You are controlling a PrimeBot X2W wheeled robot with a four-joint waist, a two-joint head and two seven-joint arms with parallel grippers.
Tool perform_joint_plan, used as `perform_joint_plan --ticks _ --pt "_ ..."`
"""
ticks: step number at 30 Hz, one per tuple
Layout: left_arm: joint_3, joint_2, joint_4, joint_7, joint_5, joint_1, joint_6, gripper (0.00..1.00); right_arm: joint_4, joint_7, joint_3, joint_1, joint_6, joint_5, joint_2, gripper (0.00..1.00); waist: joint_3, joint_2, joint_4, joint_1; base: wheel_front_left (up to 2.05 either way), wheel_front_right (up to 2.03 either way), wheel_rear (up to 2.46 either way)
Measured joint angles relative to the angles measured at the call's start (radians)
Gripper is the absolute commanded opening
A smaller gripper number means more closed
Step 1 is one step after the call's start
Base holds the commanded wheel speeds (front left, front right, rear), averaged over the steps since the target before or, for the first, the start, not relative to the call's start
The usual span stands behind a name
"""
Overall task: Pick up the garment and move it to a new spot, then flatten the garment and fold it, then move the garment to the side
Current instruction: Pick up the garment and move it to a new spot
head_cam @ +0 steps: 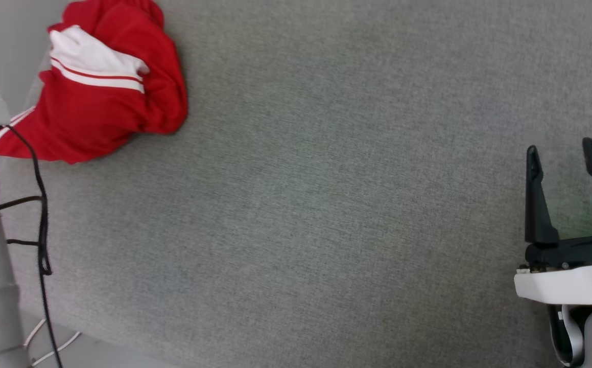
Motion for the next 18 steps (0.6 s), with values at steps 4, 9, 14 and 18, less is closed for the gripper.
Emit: perform_joint_plan --ticks 4,9,14,18 --pt "-0.094 0.12 0.11 0.055 -0.061 -0.031 0.0 1.0 -0.026 0.0 -0.006 -0.009 0.0 -0.007 0.0 1.0 0.037 0.0 -0.02 0.0 0.0 0.0 0.0" --pt "-0.241 0.234 0.193 0.23 -0.229 -0.09 0.0 1.0 -0.061 0.0 -0.013 -0.021 0.0 -0.022 0.0 1.0 0.083 0.0 -0.038 0.0 0.0 0.0 0.0" --pt "-0.388 0.315 0.238 0.47 -0.404 -0.132 0.0 1.0 -0.083 0.0 -0.015 -0.04 0.0 -0.035 0.0 1.0 0.127 0.0 -0.047 0.0 0.0 0.0 0.0" --pt "-0.463 0.352 0.26 0.629 -0.538 -0.178 0.0 1.0 -0.092 0.0 -0.005 -0.051 0.0 -0.044 0.0 1.0 0.158 0.0 -0.055 -0.0001 0.0 0.0 0.0"
